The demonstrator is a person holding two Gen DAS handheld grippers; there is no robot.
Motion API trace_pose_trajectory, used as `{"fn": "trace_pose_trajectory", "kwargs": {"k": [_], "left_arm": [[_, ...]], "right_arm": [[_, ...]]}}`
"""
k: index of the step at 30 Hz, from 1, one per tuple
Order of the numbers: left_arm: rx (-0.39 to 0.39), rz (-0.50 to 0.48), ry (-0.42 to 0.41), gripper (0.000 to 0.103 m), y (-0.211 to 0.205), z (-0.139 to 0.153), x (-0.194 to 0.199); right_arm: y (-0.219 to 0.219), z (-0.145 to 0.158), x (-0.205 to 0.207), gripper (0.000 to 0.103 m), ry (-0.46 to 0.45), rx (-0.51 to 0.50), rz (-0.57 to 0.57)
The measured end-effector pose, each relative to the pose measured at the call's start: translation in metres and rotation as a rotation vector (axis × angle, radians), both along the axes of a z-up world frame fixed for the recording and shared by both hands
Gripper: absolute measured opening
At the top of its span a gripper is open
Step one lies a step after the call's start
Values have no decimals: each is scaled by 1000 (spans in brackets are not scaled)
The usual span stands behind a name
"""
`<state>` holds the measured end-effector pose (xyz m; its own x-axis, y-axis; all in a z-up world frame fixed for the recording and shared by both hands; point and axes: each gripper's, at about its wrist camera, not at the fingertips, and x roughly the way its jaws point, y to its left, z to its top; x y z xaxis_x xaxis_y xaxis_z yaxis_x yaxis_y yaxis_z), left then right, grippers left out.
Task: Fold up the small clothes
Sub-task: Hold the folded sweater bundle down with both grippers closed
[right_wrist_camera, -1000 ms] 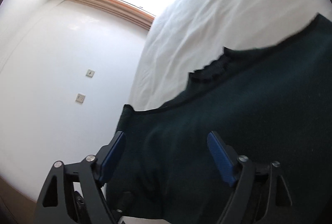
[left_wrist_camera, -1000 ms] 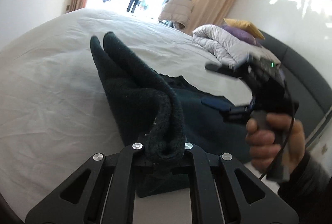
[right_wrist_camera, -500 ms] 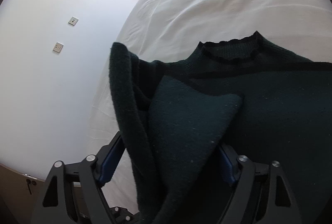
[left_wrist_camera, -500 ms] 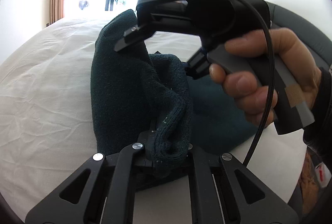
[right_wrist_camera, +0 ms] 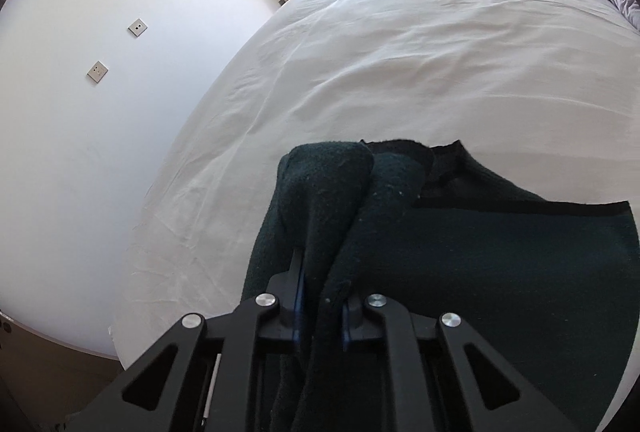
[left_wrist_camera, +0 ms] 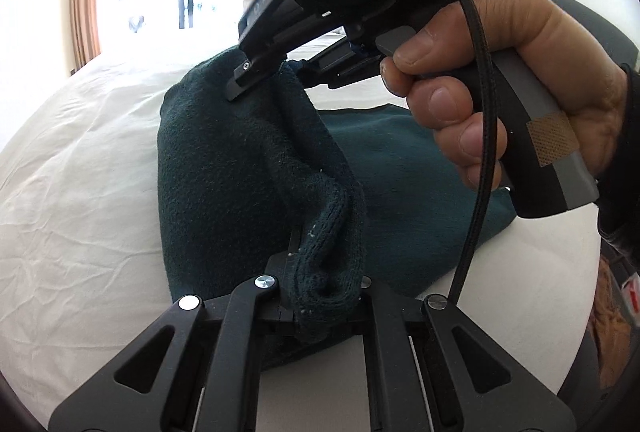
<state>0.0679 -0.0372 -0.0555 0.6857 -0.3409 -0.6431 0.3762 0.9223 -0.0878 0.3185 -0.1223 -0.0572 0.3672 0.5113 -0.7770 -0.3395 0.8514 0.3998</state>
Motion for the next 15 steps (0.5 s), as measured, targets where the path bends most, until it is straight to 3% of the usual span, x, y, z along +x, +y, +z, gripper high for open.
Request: {"fn": "trace_pose_trajectory", "kwargs": {"k": [15], "left_arm": [[86, -207, 4, 6, -85, -5, 16]], "right_arm": [[-134, -27, 6, 12, -29, 104, -132]]}}
